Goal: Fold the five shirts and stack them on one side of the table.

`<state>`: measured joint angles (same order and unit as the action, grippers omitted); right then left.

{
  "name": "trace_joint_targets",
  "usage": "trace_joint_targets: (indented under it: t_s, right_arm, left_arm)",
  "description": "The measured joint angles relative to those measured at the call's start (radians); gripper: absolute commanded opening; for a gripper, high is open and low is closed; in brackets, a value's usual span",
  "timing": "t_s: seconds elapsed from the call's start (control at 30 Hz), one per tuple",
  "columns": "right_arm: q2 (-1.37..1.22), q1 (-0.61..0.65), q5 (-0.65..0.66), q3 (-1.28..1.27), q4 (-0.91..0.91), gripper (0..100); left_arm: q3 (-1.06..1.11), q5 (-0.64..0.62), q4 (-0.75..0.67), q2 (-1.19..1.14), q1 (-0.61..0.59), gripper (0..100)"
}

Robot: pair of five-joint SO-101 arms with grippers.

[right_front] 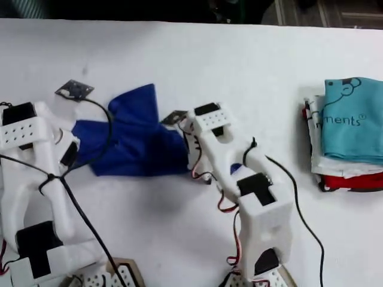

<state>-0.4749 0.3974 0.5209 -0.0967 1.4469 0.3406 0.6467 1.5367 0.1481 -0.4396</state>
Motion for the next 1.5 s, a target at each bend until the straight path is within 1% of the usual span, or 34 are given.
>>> trace_joint_targets:
  t_s: [0.1,0.2,0.3,0.4,0.57,0.8,0.9,1.0,1.13,1.17,1.3,1.5]
  right_arm:
    - [-0.003,-0.021,0.0,0.02,-0.006,5.6]
    - [0.02,-0.055,0.0,0.021,-0.012,2.6]
    - [0.064,-0.083,0.008,0.005,-0.009,2.0]
    - [0.137,-0.106,0.069,0.005,0.031,2.0]
    - [0.253,-0.13,0.147,0.005,0.121,2.0]
    - [0.397,-0.146,0.218,0.005,0.252,1.9]
    - [0.511,-0.147,0.258,-0.014,0.261,1.9]
    - [0.635,-0.164,0.301,-0.02,0.265,1.9]
    - [0.752,-0.249,0.316,-0.02,0.261,1.9]
    - [0.764,-0.278,0.318,-0.015,0.25,1.9]
    - [0.773,-0.394,0.318,0.023,0.189,1.9]
    - [0.773,-0.509,0.407,0.029,0.12,1.9]
  left_arm:
    - [0.0,0.0,0.0,0.0,0.0,2]
    - [0.0,0.0,0.0,0.0,0.0,2]
    - [0.0,0.0,0.0,0.0,0.0,2]
    - [0.0,0.0,0.0,0.0,0.0,2]
    - [0.0,0.0,0.0,0.0,0.0,2]
    - [0.0,0.0,0.002,0.0,0.0,2]
    - [-0.002,0.0,0.041,0.006,0.0,2]
    - [-0.002,0.0,0.075,0.06,0.018,4]
    - [-0.002,0.0,0.092,0.175,0.064,19]
    - [-0.002,0.0,0.097,0.206,0.071,21]
    - [-0.003,0.0,0.097,0.305,0.074,21]
    - [-0.003,0.0,0.141,0.405,0.074,21]
